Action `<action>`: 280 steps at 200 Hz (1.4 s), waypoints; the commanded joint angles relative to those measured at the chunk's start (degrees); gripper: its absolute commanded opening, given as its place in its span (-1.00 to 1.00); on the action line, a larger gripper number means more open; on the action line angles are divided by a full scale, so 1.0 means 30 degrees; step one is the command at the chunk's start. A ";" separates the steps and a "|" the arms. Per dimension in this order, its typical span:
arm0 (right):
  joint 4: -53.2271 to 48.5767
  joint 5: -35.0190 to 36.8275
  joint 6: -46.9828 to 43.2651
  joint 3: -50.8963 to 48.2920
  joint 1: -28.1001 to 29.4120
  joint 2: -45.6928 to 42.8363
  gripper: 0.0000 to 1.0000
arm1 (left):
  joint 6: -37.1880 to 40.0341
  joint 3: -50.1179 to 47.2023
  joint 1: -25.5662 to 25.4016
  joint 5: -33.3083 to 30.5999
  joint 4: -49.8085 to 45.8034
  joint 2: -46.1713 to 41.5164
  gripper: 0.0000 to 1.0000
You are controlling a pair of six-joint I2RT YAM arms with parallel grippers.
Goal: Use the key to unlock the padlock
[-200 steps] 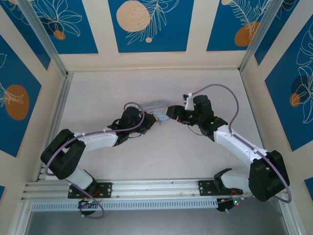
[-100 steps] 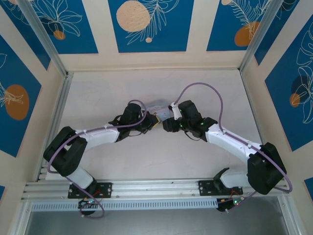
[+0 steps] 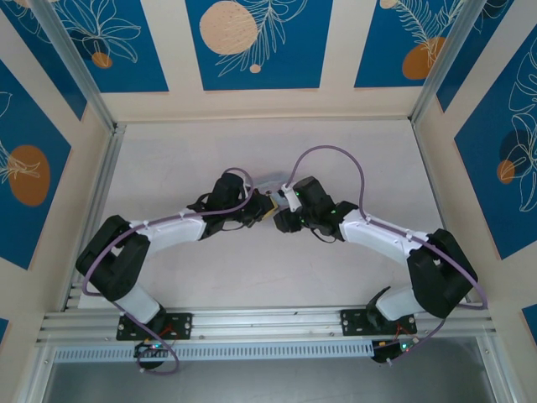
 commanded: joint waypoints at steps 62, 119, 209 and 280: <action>0.0787 -0.0254 0.0216 0.1231 -0.0462 0.0754 -0.37 | 0.0574 0.0559 0.0138 0.0801 0.0324 0.0134 -1.00; 0.0960 -0.1988 0.0929 0.1189 -0.0953 0.0459 -0.85 | 0.0531 0.0355 0.0146 0.0949 0.0597 0.0224 -1.00; 0.0116 -0.5039 0.2576 -0.1580 -0.2984 -0.3143 -0.08 | 0.1874 -0.0143 0.0131 0.0485 -0.0070 0.0580 -1.00; 0.1292 -0.4327 0.7990 -0.3556 -0.3890 -0.4479 0.10 | 0.5198 -0.1188 -0.0460 0.0678 -0.0025 0.2141 -0.93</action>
